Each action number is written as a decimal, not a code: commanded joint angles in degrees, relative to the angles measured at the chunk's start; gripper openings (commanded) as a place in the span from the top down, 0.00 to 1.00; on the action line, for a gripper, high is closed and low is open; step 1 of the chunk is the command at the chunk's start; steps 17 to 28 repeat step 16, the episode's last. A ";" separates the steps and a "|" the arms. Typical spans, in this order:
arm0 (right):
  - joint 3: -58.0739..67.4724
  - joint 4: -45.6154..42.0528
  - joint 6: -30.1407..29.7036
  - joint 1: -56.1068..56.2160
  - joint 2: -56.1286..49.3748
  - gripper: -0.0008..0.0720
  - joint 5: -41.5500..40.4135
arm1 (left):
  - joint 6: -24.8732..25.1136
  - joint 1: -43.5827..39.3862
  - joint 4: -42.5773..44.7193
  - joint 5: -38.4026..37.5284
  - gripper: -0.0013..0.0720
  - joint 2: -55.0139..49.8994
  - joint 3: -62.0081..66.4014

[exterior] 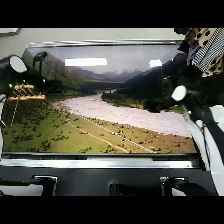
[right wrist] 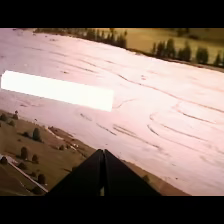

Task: Fold the clothes and pants, and hang the long-sleeved shirts on hangers.

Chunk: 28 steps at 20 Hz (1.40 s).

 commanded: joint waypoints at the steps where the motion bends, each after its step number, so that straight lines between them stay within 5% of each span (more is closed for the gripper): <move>1: 0.09 -0.07 -0.63 4.13 -2.75 0.94 -3.04 | -0.61 -1.42 1.49 5.97 0.96 5.95 -12.26; 28: 0.09 -0.44 -0.61 4.13 -2.75 0.94 -4.48 | -0.57 -1.44 2.47 1.81 0.96 3.74 -15.37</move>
